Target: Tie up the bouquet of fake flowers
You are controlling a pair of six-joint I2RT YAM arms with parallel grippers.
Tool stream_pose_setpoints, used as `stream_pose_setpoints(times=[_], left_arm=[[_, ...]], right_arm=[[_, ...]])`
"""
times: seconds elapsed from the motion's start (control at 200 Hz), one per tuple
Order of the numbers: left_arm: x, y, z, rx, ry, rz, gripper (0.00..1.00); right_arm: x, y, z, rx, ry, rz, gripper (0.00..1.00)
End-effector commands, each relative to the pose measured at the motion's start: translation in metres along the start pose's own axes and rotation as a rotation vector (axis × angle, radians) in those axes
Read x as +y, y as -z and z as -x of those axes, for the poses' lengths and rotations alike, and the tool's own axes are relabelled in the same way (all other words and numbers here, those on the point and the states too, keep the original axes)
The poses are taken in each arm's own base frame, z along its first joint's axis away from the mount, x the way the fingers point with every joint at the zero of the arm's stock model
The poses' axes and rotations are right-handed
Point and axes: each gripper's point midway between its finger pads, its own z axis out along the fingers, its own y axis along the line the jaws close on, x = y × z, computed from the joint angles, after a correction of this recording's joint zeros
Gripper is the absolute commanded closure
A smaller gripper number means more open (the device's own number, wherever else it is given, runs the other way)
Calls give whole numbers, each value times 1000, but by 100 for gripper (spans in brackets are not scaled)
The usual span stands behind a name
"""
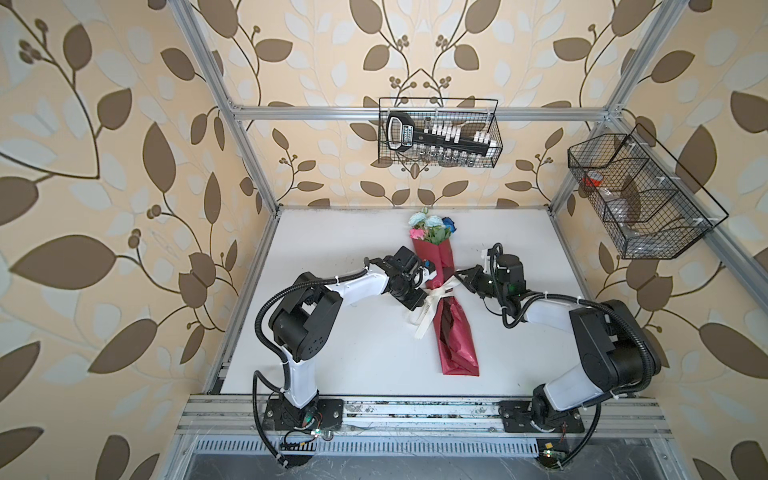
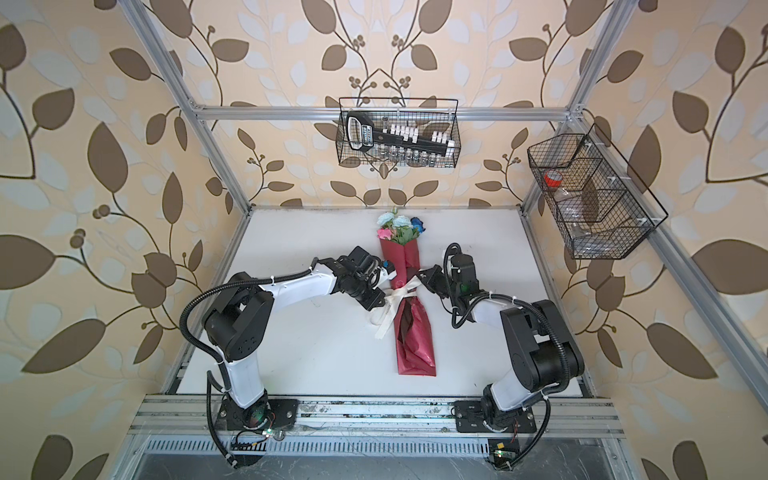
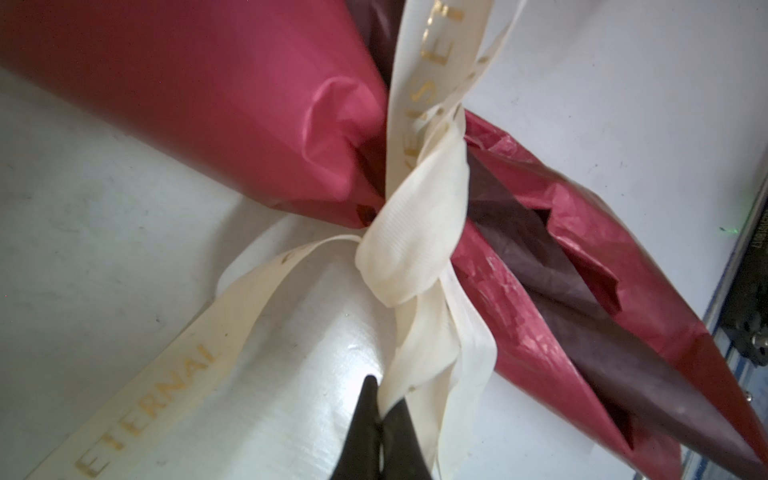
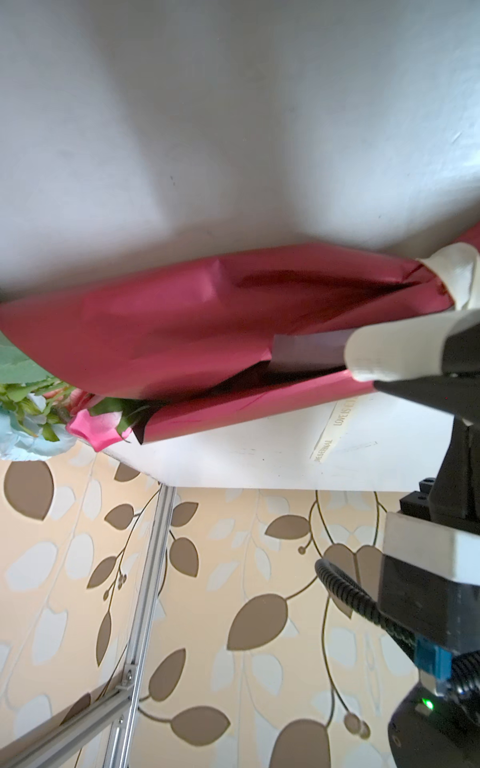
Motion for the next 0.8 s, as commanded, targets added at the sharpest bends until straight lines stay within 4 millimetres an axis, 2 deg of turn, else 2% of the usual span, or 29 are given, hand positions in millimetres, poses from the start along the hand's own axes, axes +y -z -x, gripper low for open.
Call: stream_pose_setpoints(times=[0.0,0.255,0.45,0.795], left_arm=[[-2,14,10,-19,101,-25,100],[16,4,1,15,291,-5,100],[20,0,2,17,350,7,100],[34,-7,-24,63,513,85,100]], right_arm=[[-11,9,14,-37,42,-87,100],[-39,13,14,-4,89,-232,100],[-55,11,10,18,113,-296,100],[-80,22,28,-54,199,-468,100]])
